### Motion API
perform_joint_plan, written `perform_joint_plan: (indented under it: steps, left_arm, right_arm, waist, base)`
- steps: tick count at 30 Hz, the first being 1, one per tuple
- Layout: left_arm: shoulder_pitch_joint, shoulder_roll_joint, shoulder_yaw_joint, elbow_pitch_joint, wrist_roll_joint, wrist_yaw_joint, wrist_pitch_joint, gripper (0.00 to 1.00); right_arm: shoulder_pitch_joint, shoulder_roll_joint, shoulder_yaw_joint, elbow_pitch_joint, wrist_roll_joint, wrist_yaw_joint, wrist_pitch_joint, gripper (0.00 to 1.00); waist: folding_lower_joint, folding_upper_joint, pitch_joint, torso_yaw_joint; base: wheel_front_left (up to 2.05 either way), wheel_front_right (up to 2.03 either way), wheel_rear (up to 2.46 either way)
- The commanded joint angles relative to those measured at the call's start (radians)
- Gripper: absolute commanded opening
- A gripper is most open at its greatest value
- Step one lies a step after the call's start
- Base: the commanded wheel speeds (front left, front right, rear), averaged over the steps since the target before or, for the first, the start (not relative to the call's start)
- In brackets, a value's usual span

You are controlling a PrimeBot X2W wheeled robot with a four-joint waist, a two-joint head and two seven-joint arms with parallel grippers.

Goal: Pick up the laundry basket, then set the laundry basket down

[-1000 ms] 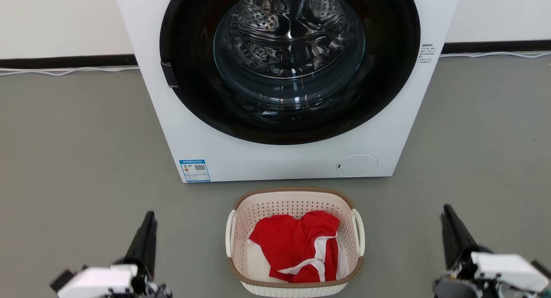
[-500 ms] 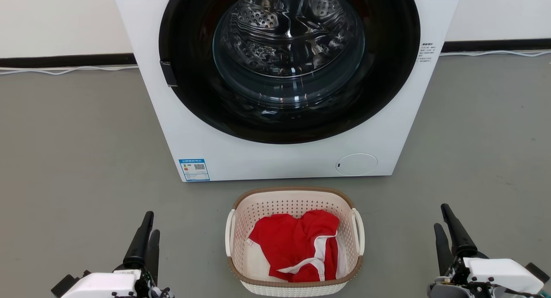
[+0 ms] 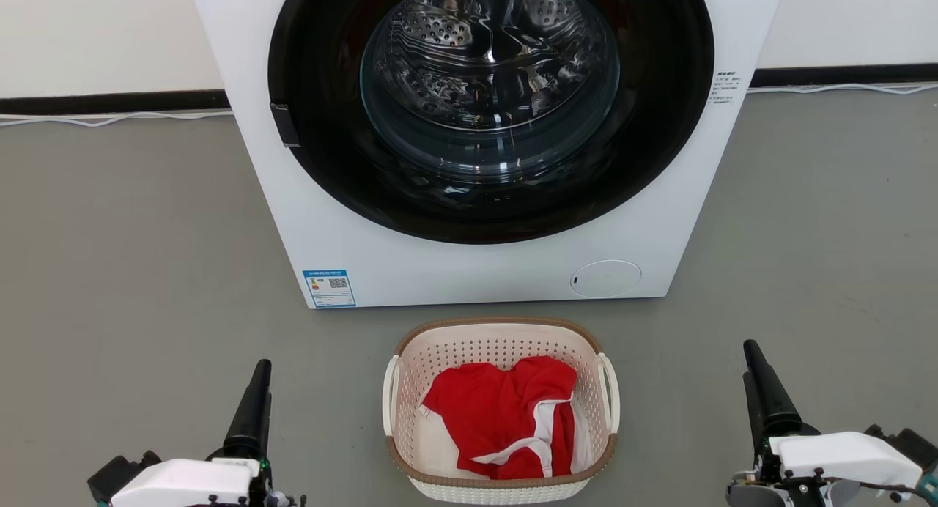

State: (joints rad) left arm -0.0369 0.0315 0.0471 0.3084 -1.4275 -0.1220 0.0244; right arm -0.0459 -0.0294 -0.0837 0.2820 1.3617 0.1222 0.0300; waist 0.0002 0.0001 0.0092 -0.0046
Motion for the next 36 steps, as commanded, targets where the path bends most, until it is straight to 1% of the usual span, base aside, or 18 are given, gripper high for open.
perform_joint_plan:
  steps: [1,3,12,13,24,36]
  left_arm:
    - [-0.024,0.008,0.001,-0.033,0.033,-0.003,-0.010,1.00]
    - [-0.023,0.008,-0.001,-0.034,0.049,-0.003,-0.013,1.00]
    - [-0.018,0.009,0.001,-0.038,0.188,-0.003,-0.040,1.00]
    - [-0.017,0.009,0.001,-0.038,0.226,0.001,-0.045,1.00]
    - [-0.013,0.010,-0.014,-0.050,0.443,0.049,-0.078,1.00]
    - [-0.001,0.013,-0.039,-0.067,0.661,0.085,-0.113,1.00]
  right_arm:
    - [-0.035,-0.013,0.013,-0.037,-0.044,0.003,-0.016,1.00]
    - [-0.036,-0.014,0.015,-0.039,-0.064,0.003,-0.019,1.00]
    - [-0.041,-0.025,0.034,-0.055,-0.236,0.003,-0.045,1.00]
    - [-0.042,-0.031,0.042,-0.057,-0.275,0.003,-0.051,1.00]
    - [-0.045,-0.040,0.062,-0.053,-0.493,0.004,-0.083,1.00]
    - [-0.054,-0.039,0.084,-0.053,-0.668,0.005,-0.118,1.00]
  waist:
    - [-0.0002,-0.0001,0.000,0.000]
    - [-0.0002,-0.0001,0.001,0.000]
    - [-0.0002,-0.0001,0.001,-0.001]
    - [-0.0002,-0.0001,0.001,-0.002]
    - [-0.0002,-0.0001,0.002,-0.002]
    - [-0.0002,-0.0001,0.004,-0.007]
  base:
    - [0.00,0.00,0.00]
    - [0.00,0.00,0.00]
    - [0.00,0.00,0.00]
    - [0.00,0.00,0.00]
    - [0.00,0.00,0.00]
    - [0.00,0.00,0.00]
